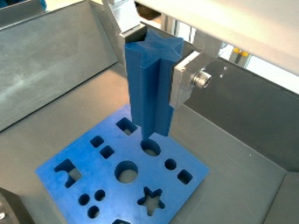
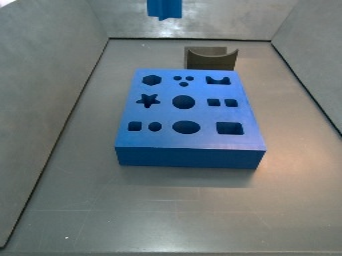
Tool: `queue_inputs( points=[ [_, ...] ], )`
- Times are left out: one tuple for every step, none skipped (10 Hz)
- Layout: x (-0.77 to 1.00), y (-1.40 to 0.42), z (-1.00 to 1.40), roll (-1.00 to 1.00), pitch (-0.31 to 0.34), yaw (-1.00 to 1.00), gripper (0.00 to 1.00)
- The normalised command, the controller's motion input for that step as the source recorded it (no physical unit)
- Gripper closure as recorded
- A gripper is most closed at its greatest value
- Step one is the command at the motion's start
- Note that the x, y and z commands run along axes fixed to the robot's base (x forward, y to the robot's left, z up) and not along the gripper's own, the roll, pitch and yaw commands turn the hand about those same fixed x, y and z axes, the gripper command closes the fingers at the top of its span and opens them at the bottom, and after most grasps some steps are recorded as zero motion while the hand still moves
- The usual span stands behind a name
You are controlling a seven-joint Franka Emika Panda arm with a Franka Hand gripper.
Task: Insert the star object.
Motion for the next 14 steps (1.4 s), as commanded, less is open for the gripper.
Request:
queue_inputs(
  points=[
    [0.1, 0.55, -0.09, -0.25, -0.034, -0.03, 1.0],
    [0.0, 0.12, -0.78, 0.14, -0.157, -0.03, 1.0],
    [0.0, 0.1, -0.91, 0.19, -0.071, -0.14, 1.0],
    [-0.14, 0.06, -1.0, 0.07, -0.074, -0.03, 1.0],
    [-0.25, 0.07, -1.0, 0.05, -0.043, -0.01, 1.0],
    [-0.24, 0.11, -1.0, 0.14, -0.043, -0.03, 1.0],
    [-0.23, 0.12, -0.93, 0.2, -0.056, -0.06, 1.0],
    [-0.19, 0.12, -0.81, 0.26, -0.067, -0.1, 1.0],
    [-0.2, 0.08, -0.71, 0.3, -0.006, -0.17, 1.0],
    [-0.29, 0.01, -0.59, 0.33, 0.0, -0.11, 1.0],
    [-0.28, -0.03, -0.42, 0.33, 0.079, -0.05, 1.0],
    [-0.07, -0.02, -0.46, 0.19, 0.054, -0.06, 1.0],
    [0.0, 0.0, -0.3, 0.03, 0.0, -0.01, 1.0],
    [0.0, 0.0, -0.06, -0.02, 0.0, 0.0, 1.0]
  ],
)
